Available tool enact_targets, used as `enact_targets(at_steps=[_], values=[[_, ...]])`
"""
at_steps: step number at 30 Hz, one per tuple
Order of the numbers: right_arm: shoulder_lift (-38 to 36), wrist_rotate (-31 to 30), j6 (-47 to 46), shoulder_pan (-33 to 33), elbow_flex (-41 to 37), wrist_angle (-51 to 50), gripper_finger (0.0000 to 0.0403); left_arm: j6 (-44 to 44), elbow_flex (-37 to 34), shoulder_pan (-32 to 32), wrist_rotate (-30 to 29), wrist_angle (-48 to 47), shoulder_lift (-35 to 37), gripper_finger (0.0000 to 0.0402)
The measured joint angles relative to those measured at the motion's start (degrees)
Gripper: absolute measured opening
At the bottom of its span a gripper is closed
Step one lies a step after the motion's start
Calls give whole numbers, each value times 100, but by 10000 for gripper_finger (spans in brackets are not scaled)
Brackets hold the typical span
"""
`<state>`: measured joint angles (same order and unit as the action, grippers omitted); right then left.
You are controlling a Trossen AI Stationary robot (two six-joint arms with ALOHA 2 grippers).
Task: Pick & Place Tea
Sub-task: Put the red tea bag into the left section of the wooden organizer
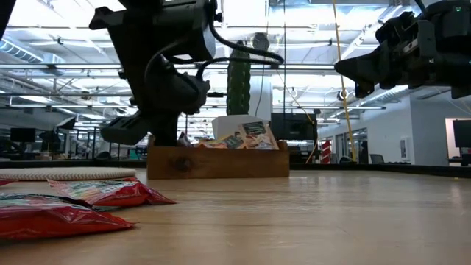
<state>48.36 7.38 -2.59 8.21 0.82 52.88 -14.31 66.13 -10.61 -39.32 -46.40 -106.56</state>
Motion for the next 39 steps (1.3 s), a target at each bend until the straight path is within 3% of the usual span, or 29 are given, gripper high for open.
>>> enact_targets(at_steps=[11,20,27,39], values=[[0,-4,-146,0,-1,-1,0,-1362,0,34,-407,-577,2,4],[0,-4,-132,0,0,-2,0,-2799,2,35,-429,-1301,2,4],[0,-4,-127,0,-1,-3,0,-3400,7,13,-427,-1759,2,6],[0,-5,-125,0,-1,-4,0,-4991,9,-66,-626,-1760,2,4]])
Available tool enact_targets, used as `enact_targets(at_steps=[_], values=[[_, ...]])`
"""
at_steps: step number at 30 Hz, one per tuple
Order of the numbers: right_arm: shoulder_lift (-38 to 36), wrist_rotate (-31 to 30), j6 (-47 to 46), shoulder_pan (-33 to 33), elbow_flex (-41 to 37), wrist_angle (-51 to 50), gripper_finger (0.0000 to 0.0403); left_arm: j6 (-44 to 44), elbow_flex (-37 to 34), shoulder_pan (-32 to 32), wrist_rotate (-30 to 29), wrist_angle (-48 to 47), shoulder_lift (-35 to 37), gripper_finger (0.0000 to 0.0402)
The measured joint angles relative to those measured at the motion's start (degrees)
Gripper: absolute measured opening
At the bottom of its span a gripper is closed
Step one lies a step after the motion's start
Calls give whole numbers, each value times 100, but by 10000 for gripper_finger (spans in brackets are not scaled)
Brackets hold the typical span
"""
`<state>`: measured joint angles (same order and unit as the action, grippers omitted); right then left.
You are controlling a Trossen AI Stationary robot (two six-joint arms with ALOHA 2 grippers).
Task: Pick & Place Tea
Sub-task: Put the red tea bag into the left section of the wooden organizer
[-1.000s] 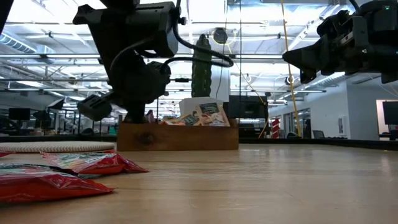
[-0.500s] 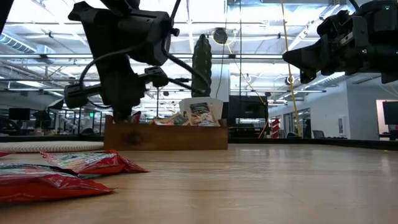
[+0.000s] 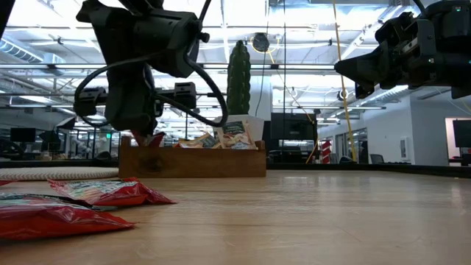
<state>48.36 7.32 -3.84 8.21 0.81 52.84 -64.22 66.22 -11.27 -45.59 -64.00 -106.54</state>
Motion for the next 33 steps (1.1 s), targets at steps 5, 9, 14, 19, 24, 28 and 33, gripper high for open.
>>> enact_targets(at_steps=[5,9,14,19,24,28,33], values=[[0,-1,0,0,0,-2,0,88,0,0,22,254,2,25],[0,1,0,0,0,-2,0,645,0,-2,107,411,2,57],[0,1,0,0,0,-17,0,1246,0,-2,165,406,2,86],[0,1,0,-2,1,-127,0,1820,0,-35,165,396,2,118],[-2,1,0,-2,1,-131,0,2018,0,-164,-145,391,2,157],[-2,-1,0,0,1,-131,0,2130,0,-287,-973,388,4,183],[0,1,0,-2,1,-131,0,3027,201,-358,-1631,76,7,199]])
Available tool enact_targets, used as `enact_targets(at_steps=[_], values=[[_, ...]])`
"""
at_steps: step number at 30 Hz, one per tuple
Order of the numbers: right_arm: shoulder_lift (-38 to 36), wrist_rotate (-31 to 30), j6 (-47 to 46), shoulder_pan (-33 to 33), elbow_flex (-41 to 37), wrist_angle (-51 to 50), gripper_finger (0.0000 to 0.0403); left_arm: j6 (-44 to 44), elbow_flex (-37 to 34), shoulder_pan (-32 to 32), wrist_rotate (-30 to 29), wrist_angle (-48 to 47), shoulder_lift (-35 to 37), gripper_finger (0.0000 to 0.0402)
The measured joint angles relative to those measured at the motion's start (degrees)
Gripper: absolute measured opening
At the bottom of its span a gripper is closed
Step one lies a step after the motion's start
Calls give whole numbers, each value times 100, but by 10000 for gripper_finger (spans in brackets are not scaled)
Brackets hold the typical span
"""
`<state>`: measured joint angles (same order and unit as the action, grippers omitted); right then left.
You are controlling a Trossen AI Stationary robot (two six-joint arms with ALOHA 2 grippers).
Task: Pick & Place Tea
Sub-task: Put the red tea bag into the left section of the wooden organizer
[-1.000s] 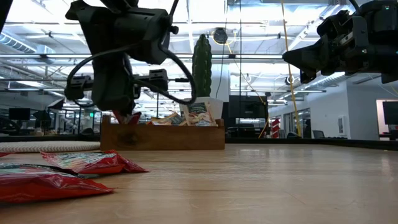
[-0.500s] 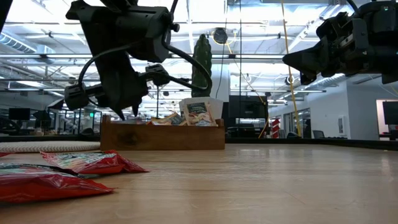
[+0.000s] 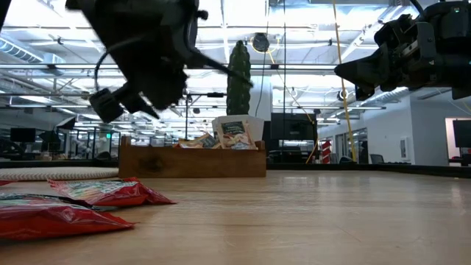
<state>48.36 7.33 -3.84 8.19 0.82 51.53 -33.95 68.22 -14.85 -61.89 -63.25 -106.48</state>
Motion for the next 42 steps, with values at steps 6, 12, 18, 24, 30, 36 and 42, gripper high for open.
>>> enact_targets(at_steps=[6,12,18,24,30,36,42], values=[[-2,-1,-39,1,-1,2,0,3424,814,766,2988,-1066,163,200],[9,0,-41,0,0,-1,0,3904,336,1837,4956,-417,598,200],[9,13,-143,0,-1,-28,0,2893,-304,2364,6164,704,706,200],[11,18,-151,0,0,-151,0,2634,-274,2477,6269,762,741,200],[9,18,-151,0,-2,-162,0,2841,-301,2479,5784,942,815,200],[11,18,-151,0,0,-166,0,2634,-310,2272,4746,910,809,184],[11,18,-151,0,0,-166,0,2483,-310,2007,3987,612,811,44]])
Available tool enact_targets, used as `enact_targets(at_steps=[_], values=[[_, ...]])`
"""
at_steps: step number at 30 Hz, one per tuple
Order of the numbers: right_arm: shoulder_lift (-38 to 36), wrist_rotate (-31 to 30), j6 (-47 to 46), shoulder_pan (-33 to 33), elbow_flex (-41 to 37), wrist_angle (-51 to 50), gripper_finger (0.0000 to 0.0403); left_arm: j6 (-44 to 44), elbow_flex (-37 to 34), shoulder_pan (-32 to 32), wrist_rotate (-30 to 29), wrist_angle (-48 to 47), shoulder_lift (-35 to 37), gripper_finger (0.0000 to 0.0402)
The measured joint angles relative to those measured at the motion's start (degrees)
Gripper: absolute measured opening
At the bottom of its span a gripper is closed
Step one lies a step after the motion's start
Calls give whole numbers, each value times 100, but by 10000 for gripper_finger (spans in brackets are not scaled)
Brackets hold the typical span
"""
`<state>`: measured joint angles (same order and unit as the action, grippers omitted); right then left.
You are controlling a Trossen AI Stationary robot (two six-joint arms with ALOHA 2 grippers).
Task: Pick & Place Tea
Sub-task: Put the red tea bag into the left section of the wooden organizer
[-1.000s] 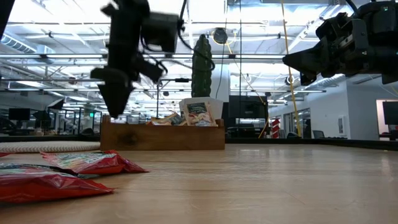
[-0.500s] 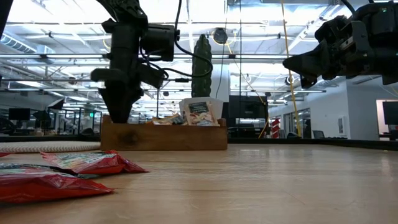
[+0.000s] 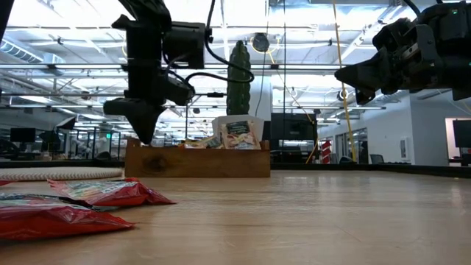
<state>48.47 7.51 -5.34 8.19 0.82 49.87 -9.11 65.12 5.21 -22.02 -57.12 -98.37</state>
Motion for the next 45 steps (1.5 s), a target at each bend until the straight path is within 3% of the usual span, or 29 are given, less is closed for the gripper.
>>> enact_targets(at_steps=[2,10,26,30,39,45], values=[[0,0,0,0,-2,0,0,67,1,-53,275,40,2,14],[0,-17,2,0,-2,2,0,70,151,-209,1608,555,9,3],[2,-19,2,0,-1,-3,0,-99,149,79,1466,703,-26,1],[2,-18,2,0,-2,-5,0,-108,137,116,1747,711,-94,1],[4,-19,2,0,-2,-14,0,-100,-577,116,1901,1466,-184,0],[4,-20,3,0,0,-15,0,26,-702,114,1867,1488,-175,0]])
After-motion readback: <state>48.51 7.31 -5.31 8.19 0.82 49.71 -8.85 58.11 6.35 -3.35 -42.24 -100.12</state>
